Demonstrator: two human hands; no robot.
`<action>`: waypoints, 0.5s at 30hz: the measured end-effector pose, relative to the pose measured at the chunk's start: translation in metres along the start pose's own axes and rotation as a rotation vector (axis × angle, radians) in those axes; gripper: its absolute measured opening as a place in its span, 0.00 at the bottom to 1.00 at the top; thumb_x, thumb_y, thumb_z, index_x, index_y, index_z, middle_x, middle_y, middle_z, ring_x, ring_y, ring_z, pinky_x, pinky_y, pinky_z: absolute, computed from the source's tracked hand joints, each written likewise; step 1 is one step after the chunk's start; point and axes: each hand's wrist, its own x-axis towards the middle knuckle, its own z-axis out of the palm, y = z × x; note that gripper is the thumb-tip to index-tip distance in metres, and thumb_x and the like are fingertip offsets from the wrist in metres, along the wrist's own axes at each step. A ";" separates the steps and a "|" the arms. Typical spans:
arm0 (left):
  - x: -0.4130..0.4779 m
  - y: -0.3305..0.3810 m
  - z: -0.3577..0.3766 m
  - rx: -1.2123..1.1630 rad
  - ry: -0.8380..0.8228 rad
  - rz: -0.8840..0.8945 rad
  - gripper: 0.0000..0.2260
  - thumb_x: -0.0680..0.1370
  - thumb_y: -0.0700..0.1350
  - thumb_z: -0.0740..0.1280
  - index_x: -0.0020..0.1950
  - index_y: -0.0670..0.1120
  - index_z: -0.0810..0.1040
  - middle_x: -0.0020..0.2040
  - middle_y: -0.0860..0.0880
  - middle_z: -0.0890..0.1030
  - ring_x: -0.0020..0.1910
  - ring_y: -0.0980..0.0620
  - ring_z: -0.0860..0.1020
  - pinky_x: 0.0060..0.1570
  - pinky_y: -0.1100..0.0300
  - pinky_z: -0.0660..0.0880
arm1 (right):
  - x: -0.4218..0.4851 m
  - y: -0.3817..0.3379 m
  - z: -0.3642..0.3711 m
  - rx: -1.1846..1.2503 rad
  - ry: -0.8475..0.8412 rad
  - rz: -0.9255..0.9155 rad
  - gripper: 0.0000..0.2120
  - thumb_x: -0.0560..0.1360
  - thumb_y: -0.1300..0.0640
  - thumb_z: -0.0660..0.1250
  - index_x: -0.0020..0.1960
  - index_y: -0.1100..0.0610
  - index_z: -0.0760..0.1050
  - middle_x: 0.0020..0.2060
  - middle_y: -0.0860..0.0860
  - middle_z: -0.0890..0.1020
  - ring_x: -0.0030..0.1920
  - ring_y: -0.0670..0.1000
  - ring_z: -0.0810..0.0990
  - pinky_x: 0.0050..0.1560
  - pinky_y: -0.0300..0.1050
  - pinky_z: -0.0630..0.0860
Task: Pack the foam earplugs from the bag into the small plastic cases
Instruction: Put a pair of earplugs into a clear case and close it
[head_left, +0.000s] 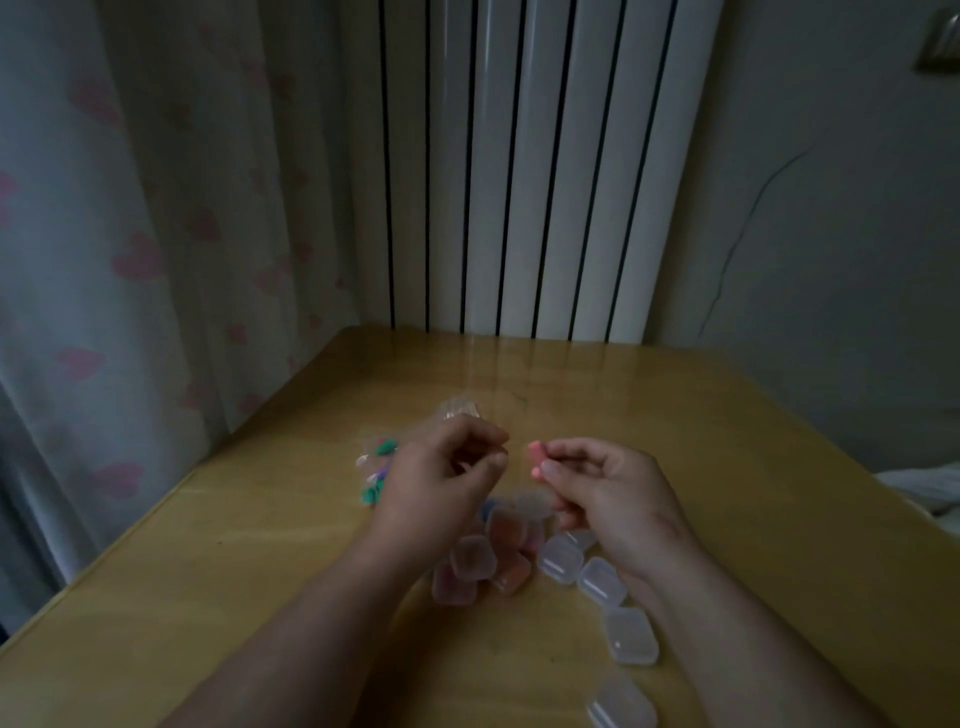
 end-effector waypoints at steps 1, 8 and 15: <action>-0.001 0.000 0.002 -0.038 -0.022 -0.016 0.09 0.74 0.39 0.73 0.45 0.54 0.81 0.42 0.53 0.83 0.44 0.56 0.81 0.48 0.56 0.81 | 0.000 0.002 0.000 -0.006 0.002 -0.002 0.08 0.75 0.64 0.70 0.46 0.52 0.81 0.38 0.49 0.86 0.36 0.44 0.82 0.35 0.40 0.76; -0.003 -0.001 0.008 -0.006 -0.049 -0.011 0.08 0.70 0.41 0.77 0.38 0.52 0.81 0.37 0.52 0.83 0.36 0.58 0.80 0.38 0.64 0.76 | -0.002 0.006 0.001 0.181 -0.055 0.020 0.06 0.75 0.66 0.69 0.50 0.58 0.81 0.35 0.51 0.84 0.35 0.46 0.78 0.41 0.41 0.79; -0.008 0.003 0.014 -0.057 -0.043 -0.073 0.05 0.72 0.41 0.76 0.43 0.48 0.81 0.36 0.52 0.83 0.33 0.58 0.81 0.32 0.64 0.76 | -0.001 0.017 0.008 0.217 0.003 0.042 0.05 0.74 0.64 0.71 0.49 0.58 0.81 0.38 0.54 0.86 0.37 0.49 0.80 0.40 0.43 0.78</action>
